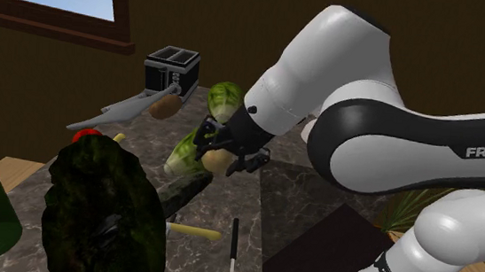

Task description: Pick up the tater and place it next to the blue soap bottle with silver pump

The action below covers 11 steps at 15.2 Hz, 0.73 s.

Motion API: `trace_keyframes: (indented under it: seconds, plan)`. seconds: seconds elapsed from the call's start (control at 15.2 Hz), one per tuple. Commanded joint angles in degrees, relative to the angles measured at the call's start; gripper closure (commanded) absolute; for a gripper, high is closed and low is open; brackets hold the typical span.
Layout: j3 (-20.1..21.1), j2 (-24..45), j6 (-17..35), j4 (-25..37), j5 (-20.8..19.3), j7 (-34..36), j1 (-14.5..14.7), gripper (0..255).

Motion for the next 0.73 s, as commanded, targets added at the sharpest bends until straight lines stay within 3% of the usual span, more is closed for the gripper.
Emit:
trace_keyframes:
  seconds: [0.0, 0.66]
  plan:
    - [-1.11, -0.70, -1.93, 1.13, -0.22, -0.12, 0.33, 255]
    - [-5.04, -2.49, -9.86, 6.98, -1.68, -0.35, 0.67, 255]
